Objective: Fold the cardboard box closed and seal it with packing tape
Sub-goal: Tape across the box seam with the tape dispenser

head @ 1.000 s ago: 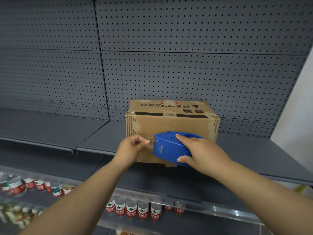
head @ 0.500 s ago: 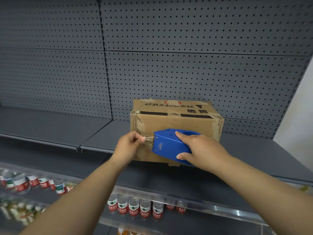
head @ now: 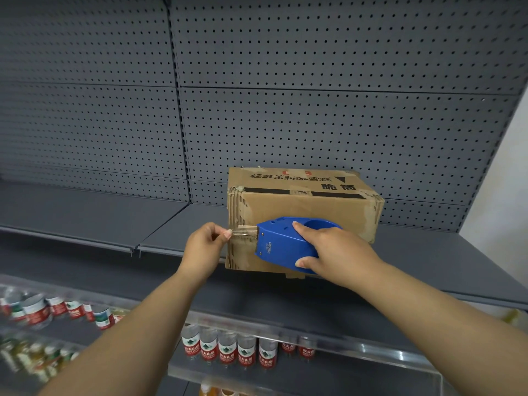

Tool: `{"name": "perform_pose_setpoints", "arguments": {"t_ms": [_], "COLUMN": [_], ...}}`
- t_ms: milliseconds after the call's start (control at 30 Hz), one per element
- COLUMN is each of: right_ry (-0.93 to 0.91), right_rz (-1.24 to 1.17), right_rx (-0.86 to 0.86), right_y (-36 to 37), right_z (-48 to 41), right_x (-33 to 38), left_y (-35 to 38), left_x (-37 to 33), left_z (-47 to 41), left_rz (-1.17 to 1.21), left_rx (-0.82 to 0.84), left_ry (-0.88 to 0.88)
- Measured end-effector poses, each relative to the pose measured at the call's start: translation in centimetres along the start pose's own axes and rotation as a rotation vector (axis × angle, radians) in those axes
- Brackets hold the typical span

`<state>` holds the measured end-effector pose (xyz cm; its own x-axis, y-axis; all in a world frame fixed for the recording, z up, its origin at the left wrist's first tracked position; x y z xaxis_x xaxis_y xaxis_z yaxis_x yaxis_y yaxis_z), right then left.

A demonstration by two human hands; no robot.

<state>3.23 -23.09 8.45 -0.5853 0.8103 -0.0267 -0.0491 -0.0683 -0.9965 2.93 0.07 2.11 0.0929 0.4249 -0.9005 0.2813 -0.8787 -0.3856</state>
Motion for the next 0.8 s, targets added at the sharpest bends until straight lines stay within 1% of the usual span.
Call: {"name": "perform_pose_setpoints", "arguments": {"t_ms": [133,433,667,800], "right_ry": [0.002,0.043,0.067,0.069], "right_rz": [0.009,0.05,0.054,0.065], "right_rx": [-0.019,-0.069,-0.086,-0.096], "right_y": [0.2,0.7,0.9,1.1], "right_z": [-0.2,-1.0,-1.6,-1.7], "right_x": [0.2,1.2,1.8,1.8], "left_y": [-0.3,-0.2,-0.4,-0.2], "left_x": [0.4,1.1,2.1,2.3], "left_z": [0.0,-1.2,-2.3,-2.1], "left_rz": [0.0,0.141,0.129,0.124], "left_rx": [0.005,-0.002,0.04,0.043], "left_ry": [-0.014,-0.084,-0.118,-0.088]}}
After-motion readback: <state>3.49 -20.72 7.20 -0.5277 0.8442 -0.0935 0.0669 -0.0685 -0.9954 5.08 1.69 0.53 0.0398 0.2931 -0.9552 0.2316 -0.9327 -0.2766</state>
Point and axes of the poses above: each hand's wrist, its own z-axis away from the middle knuckle, its own y-axis out of the palm, x = y × z, the point moved 2 cm from there along -z, towards the middle knuckle, and after that the axes turned 15 degrees about x, right-handed, at the moved point
